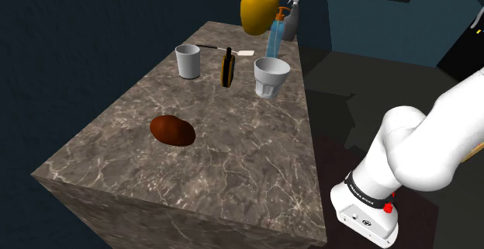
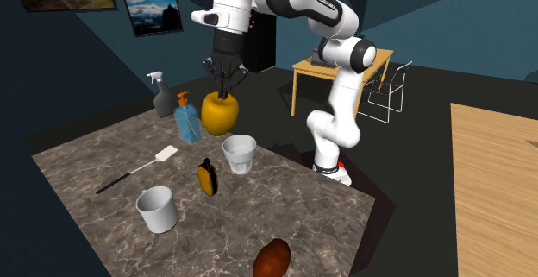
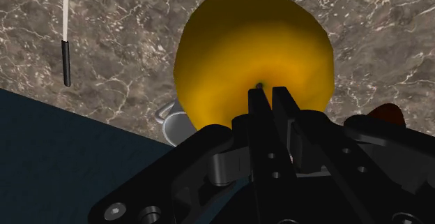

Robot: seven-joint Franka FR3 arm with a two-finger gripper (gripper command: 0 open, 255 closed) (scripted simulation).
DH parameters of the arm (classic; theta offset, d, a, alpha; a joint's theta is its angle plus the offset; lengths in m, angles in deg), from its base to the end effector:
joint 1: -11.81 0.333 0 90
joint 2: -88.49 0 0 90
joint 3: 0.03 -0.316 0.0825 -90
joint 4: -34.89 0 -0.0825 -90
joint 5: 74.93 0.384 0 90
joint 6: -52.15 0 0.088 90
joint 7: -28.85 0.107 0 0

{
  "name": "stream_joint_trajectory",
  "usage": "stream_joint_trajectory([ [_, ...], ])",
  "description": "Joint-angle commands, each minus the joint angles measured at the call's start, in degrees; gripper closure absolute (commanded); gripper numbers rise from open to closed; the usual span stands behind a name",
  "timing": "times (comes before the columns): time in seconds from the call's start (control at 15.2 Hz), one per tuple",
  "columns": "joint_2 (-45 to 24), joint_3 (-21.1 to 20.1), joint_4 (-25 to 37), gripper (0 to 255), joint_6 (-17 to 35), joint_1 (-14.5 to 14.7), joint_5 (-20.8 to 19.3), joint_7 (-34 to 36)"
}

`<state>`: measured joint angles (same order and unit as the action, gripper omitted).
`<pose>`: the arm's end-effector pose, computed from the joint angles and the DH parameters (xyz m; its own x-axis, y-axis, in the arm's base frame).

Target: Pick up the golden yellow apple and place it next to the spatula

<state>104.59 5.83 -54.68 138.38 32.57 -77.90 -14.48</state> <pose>0.4355 0.0991 0.7621 0.5176 0.8433 0.1449 0.8274 -0.5364 0.1661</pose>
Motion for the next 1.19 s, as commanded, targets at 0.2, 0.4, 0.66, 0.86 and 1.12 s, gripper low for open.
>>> stream_joint_trajectory([
  [0.2,-11.4,2.3,12.1,255,-0.7,-0.9,1.7,-3.1],
  [0.4,-19.6,3.7,22.2,255,-2.6,-2.0,3.4,-5.1],
  [0.66,-35.3,5.1,44.6,255,-9.6,-5.5,7.4,-7.6],
  [0.86,-31.1,4.8,35.3,255,-4.5,-4.6,6.3,-7.4],
  [1.12,-27.5,4.7,26.6,255,0.7,-3.8,5.5,-7.2],
])
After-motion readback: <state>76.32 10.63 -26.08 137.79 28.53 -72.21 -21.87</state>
